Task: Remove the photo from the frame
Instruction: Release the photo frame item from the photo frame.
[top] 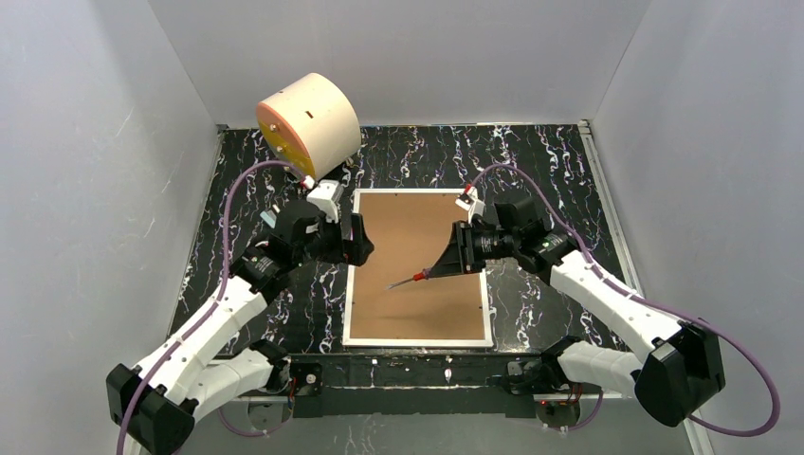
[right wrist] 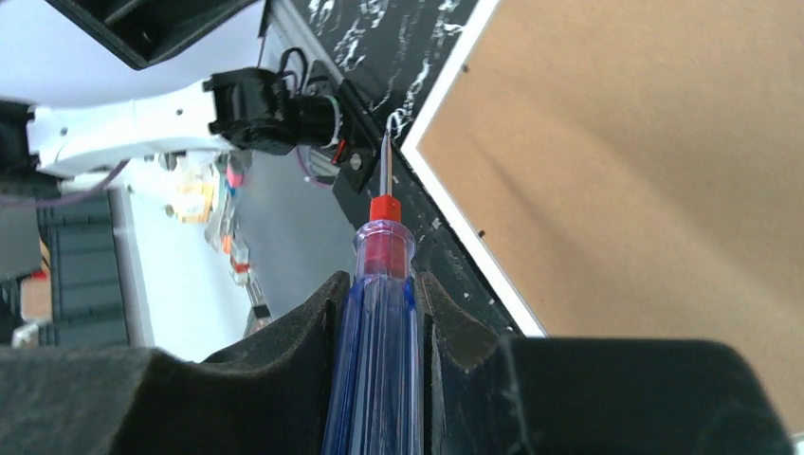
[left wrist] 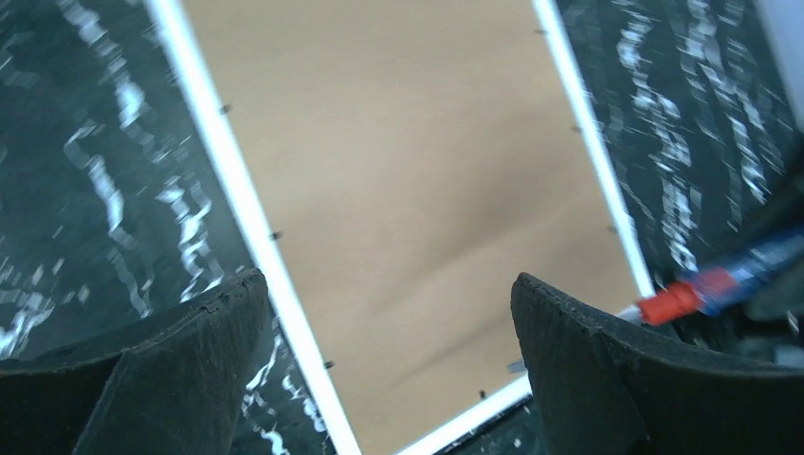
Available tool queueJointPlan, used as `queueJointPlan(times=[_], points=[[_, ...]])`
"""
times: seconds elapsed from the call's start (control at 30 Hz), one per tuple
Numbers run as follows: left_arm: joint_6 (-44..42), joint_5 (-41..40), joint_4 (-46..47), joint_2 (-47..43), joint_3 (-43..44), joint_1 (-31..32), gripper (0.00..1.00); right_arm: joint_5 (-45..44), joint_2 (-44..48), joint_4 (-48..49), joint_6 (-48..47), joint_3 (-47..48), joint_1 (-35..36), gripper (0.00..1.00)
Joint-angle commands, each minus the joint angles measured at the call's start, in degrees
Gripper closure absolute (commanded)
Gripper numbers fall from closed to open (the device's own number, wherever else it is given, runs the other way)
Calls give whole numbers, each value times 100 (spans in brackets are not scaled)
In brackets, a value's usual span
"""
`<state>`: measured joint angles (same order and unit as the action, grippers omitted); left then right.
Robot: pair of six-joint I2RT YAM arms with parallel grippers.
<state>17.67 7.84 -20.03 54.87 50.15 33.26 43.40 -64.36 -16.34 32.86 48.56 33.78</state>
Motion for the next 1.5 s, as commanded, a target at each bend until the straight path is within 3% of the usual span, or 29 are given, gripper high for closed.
queueJointPlan(times=[0.0,0.27,0.7,0.9,1.3,1.47], points=[[1097,-1823,-369,-153,-492,-74,2,-703,264,-17,572,-336,38,99],[1919,-1542,-192,-10,-1390,-74,2,-1200,510,426,1473,-911,308,99],[2083,-1230,614,600,-1972,-74,9,-2172,113,1169,2250,-1165,1134,99],[2071,-1298,802,903,-2101,-74,16,-2029,-304,1929,2373,-1255,1310,99],[2044,-1391,1060,1219,-2214,-82,43,-2254,-927,2426,2487,-1215,1519,99],[2047,-1427,1136,1243,-2330,-90,48,-2299,-1076,2591,2444,-1248,1607,99]])
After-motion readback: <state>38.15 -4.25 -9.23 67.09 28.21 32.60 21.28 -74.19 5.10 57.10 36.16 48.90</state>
